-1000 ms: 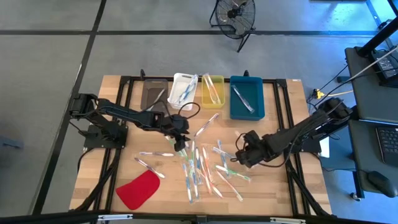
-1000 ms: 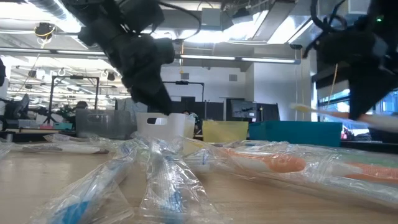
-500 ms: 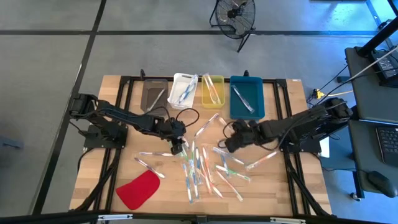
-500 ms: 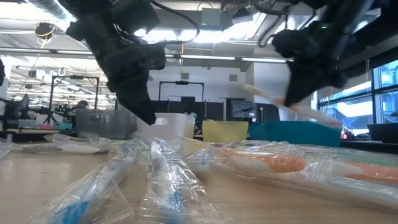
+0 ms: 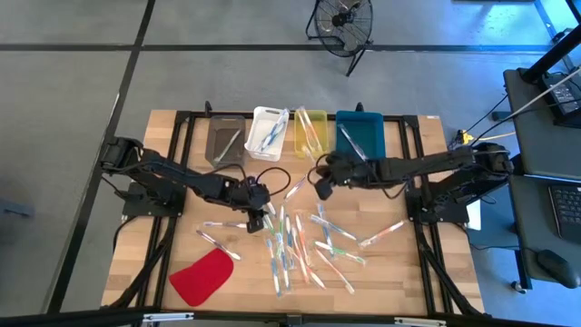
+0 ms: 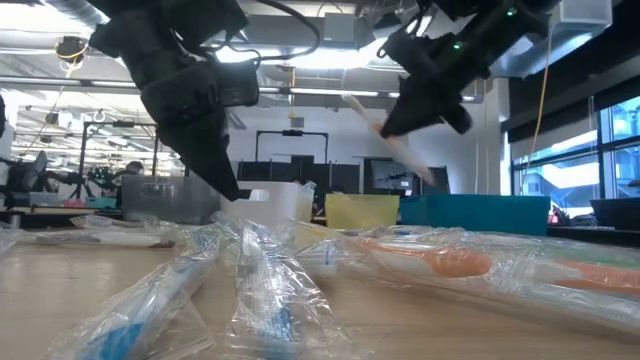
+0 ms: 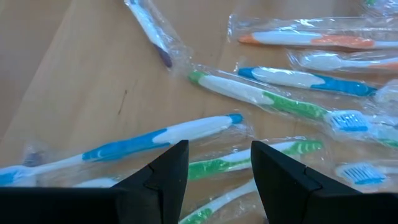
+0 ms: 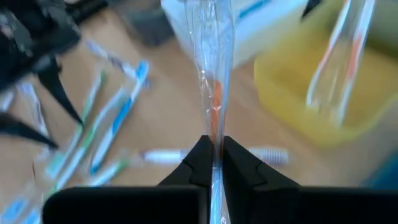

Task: Pick & Place Toothbrushes
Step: Put the orange toothbrush into the yellow bin

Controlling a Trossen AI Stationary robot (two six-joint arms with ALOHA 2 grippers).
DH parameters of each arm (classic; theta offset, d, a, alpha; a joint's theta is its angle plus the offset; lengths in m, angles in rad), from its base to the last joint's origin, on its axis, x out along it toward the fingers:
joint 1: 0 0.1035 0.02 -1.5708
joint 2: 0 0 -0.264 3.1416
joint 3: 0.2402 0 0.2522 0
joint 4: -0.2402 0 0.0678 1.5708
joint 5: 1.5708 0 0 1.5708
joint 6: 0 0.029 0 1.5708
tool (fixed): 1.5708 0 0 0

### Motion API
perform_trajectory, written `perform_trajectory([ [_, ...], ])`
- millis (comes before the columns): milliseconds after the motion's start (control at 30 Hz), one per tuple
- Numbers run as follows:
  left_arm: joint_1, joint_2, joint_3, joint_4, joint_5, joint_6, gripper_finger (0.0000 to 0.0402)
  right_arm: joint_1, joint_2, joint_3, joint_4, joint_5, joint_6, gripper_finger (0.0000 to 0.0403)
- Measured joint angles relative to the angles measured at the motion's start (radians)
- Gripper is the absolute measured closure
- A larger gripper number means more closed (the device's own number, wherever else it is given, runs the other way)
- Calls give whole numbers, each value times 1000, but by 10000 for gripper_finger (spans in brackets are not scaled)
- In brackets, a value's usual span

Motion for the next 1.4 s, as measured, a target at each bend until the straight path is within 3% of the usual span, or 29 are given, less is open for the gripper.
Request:
perform_trajectory([
  [567, -31, 0, 0, 4, -23, -11, 233, -225, 0, 0, 325, -1, -252, 385],
  [933, -31, 0, 0, 4, -24, -34, 233, -402, 0, 0, 417, -143, -257, 386],
  [1400, -31, 0, 0, -8, -18, -34, 233, -461, 0, 0, 436, -208, -253, 386],
])
